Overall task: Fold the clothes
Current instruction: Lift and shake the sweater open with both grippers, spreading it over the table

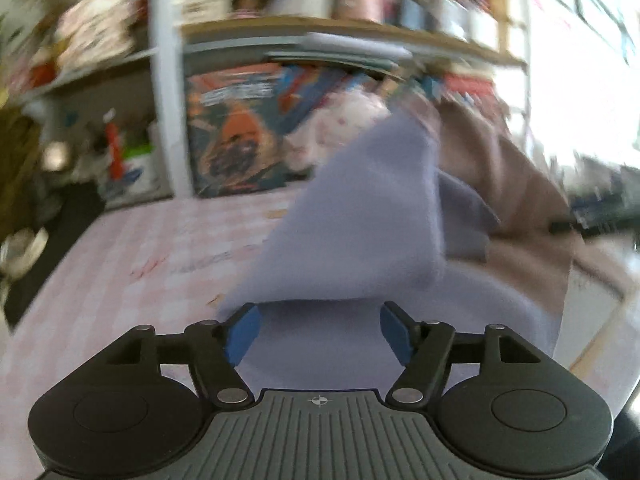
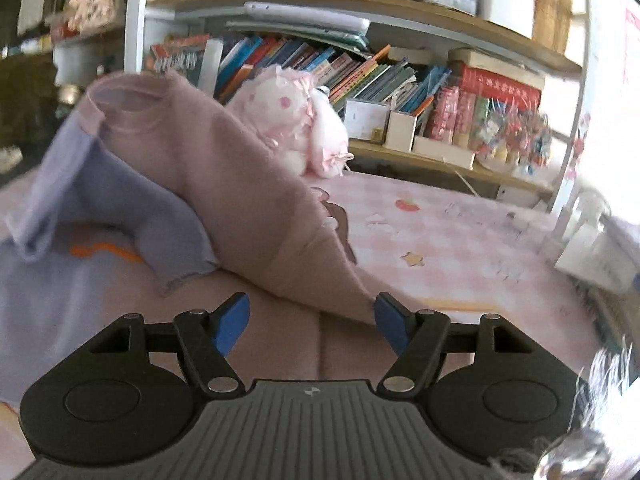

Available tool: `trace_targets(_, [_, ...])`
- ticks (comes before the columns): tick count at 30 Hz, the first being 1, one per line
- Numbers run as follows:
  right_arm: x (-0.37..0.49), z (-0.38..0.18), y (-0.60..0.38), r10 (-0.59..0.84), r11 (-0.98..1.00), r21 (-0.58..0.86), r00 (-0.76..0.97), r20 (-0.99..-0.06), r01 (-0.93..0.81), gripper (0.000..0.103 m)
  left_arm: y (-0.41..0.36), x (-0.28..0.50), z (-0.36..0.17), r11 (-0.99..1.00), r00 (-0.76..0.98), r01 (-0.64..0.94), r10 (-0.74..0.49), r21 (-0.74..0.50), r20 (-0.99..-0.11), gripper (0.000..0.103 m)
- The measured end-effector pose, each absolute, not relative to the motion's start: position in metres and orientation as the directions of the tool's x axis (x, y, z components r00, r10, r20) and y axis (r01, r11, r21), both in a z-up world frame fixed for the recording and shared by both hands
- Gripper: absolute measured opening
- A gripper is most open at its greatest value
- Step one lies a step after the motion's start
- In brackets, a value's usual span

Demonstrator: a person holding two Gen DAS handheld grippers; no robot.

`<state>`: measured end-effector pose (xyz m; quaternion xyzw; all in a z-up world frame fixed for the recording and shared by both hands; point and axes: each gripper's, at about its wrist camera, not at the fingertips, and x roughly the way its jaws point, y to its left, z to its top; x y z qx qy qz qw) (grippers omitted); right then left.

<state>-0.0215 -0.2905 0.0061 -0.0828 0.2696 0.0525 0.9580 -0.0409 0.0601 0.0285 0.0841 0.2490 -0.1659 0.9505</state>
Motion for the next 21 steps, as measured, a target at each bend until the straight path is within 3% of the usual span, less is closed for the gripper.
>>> trace_targets(5, [0.004, 0.005, -0.297, 0.034, 0.971, -0.184, 0.846, -0.533, -0.155, 0.063, 0.01, -0.039, 0.015, 0.841, 0.825, 0.439, -0.237, 0.318, -0.513, 0.069])
trace_targets(7, [0.018, 0.012, -0.302, 0.068, 0.972, -0.154, 0.84, -0.538, -0.177, 0.027, -0.006, -0.034, 0.011, 0.803, 0.849, 0.415, -0.172, 0.428, -0.5, 0.069])
trace_targets(9, [0.032, 0.02, -0.308, 0.102, 0.972, -0.123, 0.834, -0.542, -0.198, 0.017, -0.016, -0.026, 0.011, 0.766, 0.87, 0.396, -0.136, 0.507, -0.474, 0.068])
trace_targets(10, [0.039, 0.024, -0.311, 0.118, 0.972, -0.107, 0.831, -0.544, -0.209, 0.011, -0.019, -0.022, 0.013, 0.749, 0.877, 0.394, -0.133, 0.532, -0.461, 0.057])
trace_targets(11, [0.046, 0.028, -0.313, 0.135, 0.971, -0.092, 0.827, -0.546, -0.219, 0.009, -0.017, -0.014, 0.017, 0.747, 0.873, 0.405, -0.145, 0.527, -0.466, 0.036])
trace_targets(12, [0.054, 0.032, -0.316, 0.152, 0.97, -0.076, 0.823, -0.547, -0.23, 0.008, -0.013, -0.001, 0.024, 0.767, 0.864, 0.411, -0.156, 0.492, -0.479, 0.031])
trace_targets(15, [0.084, 0.046, -0.318, 0.153, 0.968, -0.09, 0.836, -0.527, -0.234, 0.008, 0.007, 0.043, 0.045, 0.846, 0.835, 0.411, -0.2, 0.34, -0.513, 0.029])
trace_targets(18, [0.121, 0.056, -0.312, 0.097, 0.97, -0.148, 0.868, -0.487, -0.191, 0.009, 0.042, 0.1, 0.066, 0.943, 0.844, 0.299, -0.19, 0.147, -0.502, 0.032])
trace_targets(20, [0.14, 0.059, -0.312, 0.04, 0.979, -0.159, 0.89, -0.454, -0.125, 0.028, 0.069, 0.13, 0.076, 0.977, 0.851, 0.207, -0.159, 0.041, -0.501, 0.036])
trace_targets(21, [0.142, 0.061, -0.314, 0.012, 0.984, -0.154, 0.904, -0.427, -0.086, 0.045, 0.082, 0.139, 0.076, 0.989, 0.848, 0.146, -0.117, 0.014, -0.517, 0.039])
